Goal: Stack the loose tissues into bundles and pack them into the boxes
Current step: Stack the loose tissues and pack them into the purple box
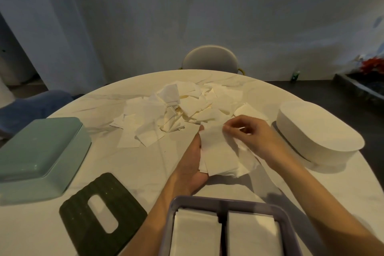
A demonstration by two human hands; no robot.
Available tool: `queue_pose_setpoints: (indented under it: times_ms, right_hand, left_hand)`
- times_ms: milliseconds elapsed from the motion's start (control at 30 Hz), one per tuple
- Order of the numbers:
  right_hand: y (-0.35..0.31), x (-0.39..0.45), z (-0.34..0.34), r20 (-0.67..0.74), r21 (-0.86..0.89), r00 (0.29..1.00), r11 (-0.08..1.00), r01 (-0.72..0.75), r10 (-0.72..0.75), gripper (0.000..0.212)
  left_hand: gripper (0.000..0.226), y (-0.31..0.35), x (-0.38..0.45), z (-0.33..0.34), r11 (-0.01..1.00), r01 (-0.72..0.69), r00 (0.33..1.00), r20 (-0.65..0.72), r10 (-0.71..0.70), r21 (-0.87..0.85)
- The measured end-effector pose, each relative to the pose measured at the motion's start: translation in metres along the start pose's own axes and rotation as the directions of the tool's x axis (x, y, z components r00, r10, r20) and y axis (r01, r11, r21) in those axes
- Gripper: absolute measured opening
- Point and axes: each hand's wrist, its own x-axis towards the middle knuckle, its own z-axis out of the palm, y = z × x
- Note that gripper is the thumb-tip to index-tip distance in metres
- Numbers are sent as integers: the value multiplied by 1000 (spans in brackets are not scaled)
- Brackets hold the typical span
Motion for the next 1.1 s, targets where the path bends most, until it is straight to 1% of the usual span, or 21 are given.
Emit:
queue_pose_setpoints:
  times_ms: [33,100,200,267,333,433,500,533,567,600,633,667,700,733,833,900,933,1000,1033,1100]
  right_hand:
    - [4,1,3,-10,-101,1000,995,-1,0,14]
    - [4,2,-1,0,-154,1000,988,-20,20,16]
    - [4,4,-7,-12,-158,1000,987,18,-20,15]
    - [6,4,-4,-47,-114,998,992,46,-52,10]
    - [10,3,3,-98,-125,991,989,79,-92,8]
    - [15,2,7,-156,-202,972,969,141,-174,9]
    - [12,1,4,-189,-197,966,971,138,-176,16]
    - [10,1,0,-197,-180,971,979,99,-134,23]
    - [7,2,-5,-175,-161,983,987,31,-59,33]
    - [5,3,-10,-108,-144,993,988,-62,47,45]
    - [2,2,-14,-12,-145,988,977,-156,156,54]
    - [1,3,-16,84,-167,968,961,-219,236,57]
    - [1,3,-17,148,-189,950,951,-245,275,56]
    - [2,3,-18,176,-199,942,948,-250,286,52]
    - [3,4,-20,158,-204,956,955,-214,248,40]
    - [6,4,-22,143,-190,971,968,-163,191,30]
    - [8,4,-24,117,-158,981,978,-133,152,24]
    - [8,3,-27,22,-86,996,993,-80,82,14]
    - [5,3,-29,-23,-49,998,997,-55,54,12]
    - [-2,2,-31,-67,68,998,998,-12,16,15]
  left_hand:
    - [51,-1,1,-1,1000,-7,1000,0,7,20]
    - [55,-1,3,-4,998,-2,999,-39,5,56]
    - [63,-1,4,-3,994,1,998,-68,6,110]
    - [62,-2,2,-1,991,11,998,-69,-1,136]
    - [65,-4,4,-2,984,22,998,-69,-10,177]
    - [76,-2,5,-4,991,-1,998,-60,9,137]
    - [78,0,2,-6,997,-8,1000,-24,10,76]
    - [71,1,0,-4,997,-19,1000,-5,19,70]
    - [59,2,-3,-3,996,-36,999,12,35,78]
    - [46,1,-3,-3,996,-50,999,6,50,73]
    - [39,1,-3,-5,997,-61,998,6,60,57]
    - [38,1,-3,-6,997,-70,997,-11,71,37]
    - [37,1,-1,-8,997,-80,997,-17,80,11]
    - [34,2,0,-8,995,-95,995,-29,95,-15]
    - [24,4,4,-9,987,-141,989,-59,136,-81]
    - [28,5,5,-13,980,-156,986,-76,147,-124]
    - [32,6,5,-14,978,-160,985,-81,149,-137]
    - [34,7,5,-16,972,-177,983,-77,167,-155]
    - [34,7,6,-17,970,-186,982,-72,176,-158]
    - [37,8,8,-21,970,-191,981,-50,186,-149]
